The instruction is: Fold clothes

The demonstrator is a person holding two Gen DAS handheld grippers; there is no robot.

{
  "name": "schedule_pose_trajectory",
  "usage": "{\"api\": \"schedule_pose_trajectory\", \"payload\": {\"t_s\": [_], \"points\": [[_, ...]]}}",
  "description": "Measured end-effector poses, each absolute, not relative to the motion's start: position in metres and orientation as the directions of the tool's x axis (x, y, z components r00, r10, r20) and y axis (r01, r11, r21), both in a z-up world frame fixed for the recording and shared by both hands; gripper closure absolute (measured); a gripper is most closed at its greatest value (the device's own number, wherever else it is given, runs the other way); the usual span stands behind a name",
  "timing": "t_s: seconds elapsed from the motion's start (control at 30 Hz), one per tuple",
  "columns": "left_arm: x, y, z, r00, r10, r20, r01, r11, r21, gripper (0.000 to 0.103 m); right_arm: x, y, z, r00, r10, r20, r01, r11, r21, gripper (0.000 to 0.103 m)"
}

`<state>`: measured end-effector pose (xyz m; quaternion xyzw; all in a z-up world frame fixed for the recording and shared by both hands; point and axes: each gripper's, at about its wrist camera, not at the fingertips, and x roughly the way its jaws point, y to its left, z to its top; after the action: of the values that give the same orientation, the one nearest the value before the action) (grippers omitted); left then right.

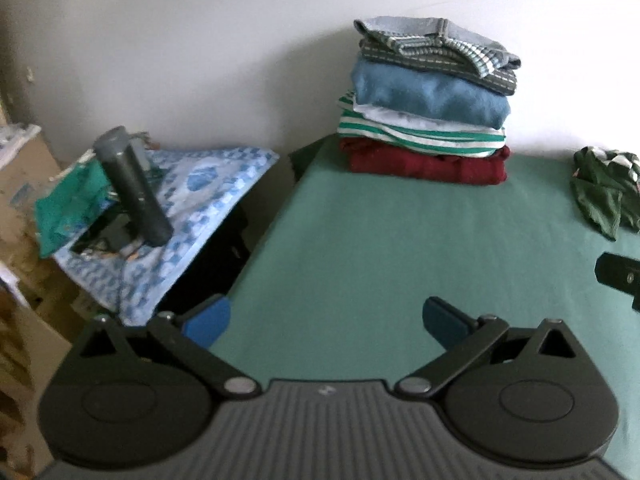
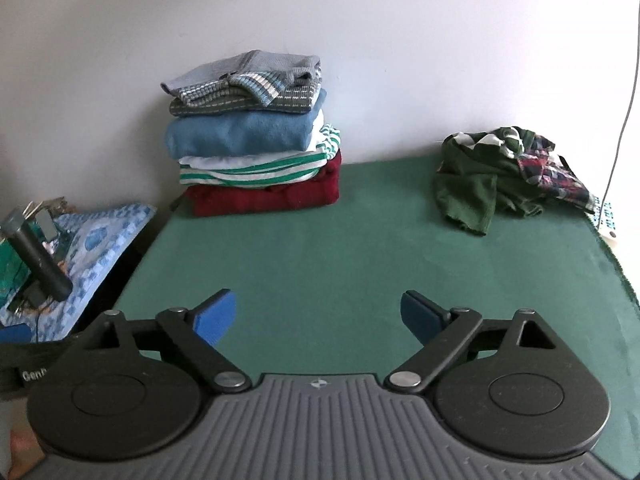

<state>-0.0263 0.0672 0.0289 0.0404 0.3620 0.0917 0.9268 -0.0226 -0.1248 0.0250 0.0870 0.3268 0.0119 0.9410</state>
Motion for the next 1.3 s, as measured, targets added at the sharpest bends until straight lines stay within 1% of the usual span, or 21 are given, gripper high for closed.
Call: {"api": "schedule_pose_trajectory", "payload": {"t_s": [0.17,0.37,0.53,0.73,0.9,1.07,1.3], "points": [[-0.053,0.046,0.027,0.723,0.223,-0.654,-0.14,0.974,0.178,0.001,-0.035,-0.133,0.025,0.79,0.107,-0.604,0.004,0.984,0.179,0.011],[-0.057,0.05,0.036,0.742,0.117,-0.66,-0.089,0.993,0.076,0.001,-0.042,-0.131,0.032,0.798,0.09,-0.596,0.007,0.987,0.16,0.011],[-0.052,0.055,0.041,0.769,0.059,-0.637,-0.008,0.997,0.083,0.0,-0.044,-0.119,0.035,0.806,0.04,-0.59,0.071,0.984,0.164,0.011],[-0.041,0.083,0.041,0.774,0.019,-0.633,0.03,0.997,0.067,0.0,-0.043,-0.082,0.037,0.8,-0.039,-0.599,0.159,0.976,0.148,0.011],[-0.038,0.107,0.038,0.776,0.021,-0.631,0.046,0.995,0.09,0.001,-0.048,-0.051,0.035,0.8,-0.081,-0.594,0.208,0.967,0.148,0.011],[-0.035,0.124,0.038,0.773,0.0,-0.634,0.071,0.994,0.086,0.0,-0.051,-0.03,0.031,0.79,-0.136,-0.598,0.238,0.966,0.095,0.011],[-0.033,0.133,0.039,0.782,0.035,-0.623,0.07,0.987,0.143,0.0,-0.045,-0.019,0.031,0.785,-0.135,-0.604,0.247,0.963,0.106,0.011]]}}
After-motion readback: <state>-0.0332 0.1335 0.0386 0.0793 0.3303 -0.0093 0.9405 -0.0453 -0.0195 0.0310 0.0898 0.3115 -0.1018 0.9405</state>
